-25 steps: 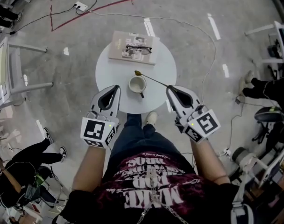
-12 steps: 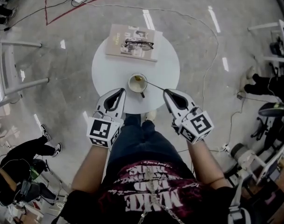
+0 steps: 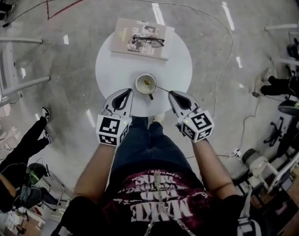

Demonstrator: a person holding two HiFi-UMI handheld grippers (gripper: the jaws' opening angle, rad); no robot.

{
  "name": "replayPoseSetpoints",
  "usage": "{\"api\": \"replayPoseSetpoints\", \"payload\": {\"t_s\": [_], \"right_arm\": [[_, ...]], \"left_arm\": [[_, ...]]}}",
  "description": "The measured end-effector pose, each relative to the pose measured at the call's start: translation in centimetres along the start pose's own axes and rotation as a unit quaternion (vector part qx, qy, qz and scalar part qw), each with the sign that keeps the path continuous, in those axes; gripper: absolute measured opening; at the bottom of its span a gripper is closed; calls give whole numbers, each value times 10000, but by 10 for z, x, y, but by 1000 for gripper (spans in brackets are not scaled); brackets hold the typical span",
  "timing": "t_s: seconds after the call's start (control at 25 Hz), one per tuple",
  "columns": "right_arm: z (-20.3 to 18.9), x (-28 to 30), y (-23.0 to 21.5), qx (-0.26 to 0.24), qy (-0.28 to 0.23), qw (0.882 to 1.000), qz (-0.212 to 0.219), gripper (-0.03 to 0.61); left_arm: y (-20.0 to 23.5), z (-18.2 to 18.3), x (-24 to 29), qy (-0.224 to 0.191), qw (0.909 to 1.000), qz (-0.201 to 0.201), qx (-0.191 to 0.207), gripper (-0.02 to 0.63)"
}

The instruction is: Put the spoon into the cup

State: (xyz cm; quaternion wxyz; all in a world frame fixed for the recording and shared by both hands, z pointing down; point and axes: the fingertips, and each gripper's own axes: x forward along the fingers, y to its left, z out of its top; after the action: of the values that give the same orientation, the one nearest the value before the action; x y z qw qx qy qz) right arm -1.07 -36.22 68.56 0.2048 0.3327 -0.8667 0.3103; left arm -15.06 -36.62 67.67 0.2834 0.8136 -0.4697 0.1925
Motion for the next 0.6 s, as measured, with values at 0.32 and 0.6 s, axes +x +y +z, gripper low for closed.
{"api": "replayPoseSetpoints", "payload": {"t_s": [0.32,0.6], "right_arm": [[-37,40,-10,-68,417,9991,-86,37],[-69,58,-17,531,852,9950,12,63]], "left_arm": [[10,-30,7,255,9995,120,-162,31],[7,-23,-2,206,9996,116,-163,31]]}}
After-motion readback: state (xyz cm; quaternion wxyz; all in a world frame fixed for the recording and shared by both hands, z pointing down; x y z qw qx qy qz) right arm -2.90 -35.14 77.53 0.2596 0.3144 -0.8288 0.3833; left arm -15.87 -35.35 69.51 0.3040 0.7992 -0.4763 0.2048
